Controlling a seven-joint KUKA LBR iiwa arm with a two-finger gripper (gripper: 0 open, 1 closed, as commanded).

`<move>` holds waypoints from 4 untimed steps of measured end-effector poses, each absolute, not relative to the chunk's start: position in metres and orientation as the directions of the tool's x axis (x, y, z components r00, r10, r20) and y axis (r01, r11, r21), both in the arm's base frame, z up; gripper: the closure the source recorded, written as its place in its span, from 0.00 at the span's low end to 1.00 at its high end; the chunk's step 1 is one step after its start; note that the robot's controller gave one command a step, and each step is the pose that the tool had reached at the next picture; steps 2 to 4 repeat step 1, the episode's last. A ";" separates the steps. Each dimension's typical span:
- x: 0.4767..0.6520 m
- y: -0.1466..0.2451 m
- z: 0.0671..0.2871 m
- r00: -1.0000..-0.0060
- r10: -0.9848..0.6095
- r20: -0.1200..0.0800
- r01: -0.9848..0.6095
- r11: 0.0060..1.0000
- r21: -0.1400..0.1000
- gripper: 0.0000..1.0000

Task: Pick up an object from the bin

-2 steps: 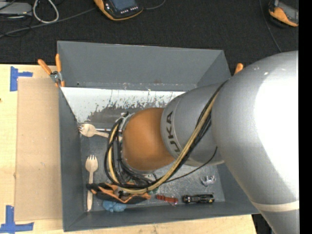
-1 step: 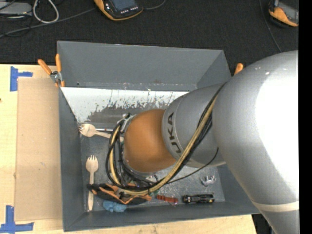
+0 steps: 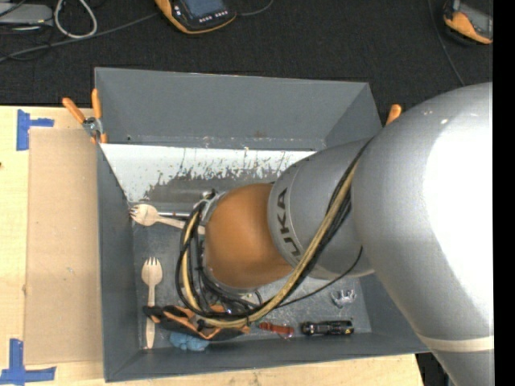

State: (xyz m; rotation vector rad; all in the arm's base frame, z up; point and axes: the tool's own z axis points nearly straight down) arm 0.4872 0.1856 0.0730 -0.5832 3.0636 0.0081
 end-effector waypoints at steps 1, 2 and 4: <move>0.487 0.189 0.073 -0.924 -0.382 -0.027 -0.382 0.924 0.000 1.00; 0.487 0.189 0.073 -0.924 -0.382 -0.027 -0.382 0.924 0.000 1.00; 0.487 0.189 0.073 -0.924 -0.382 -0.027 -0.382 0.924 0.000 1.00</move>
Offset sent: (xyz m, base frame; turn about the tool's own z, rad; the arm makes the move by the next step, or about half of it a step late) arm -0.0097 0.0001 0.0047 0.0001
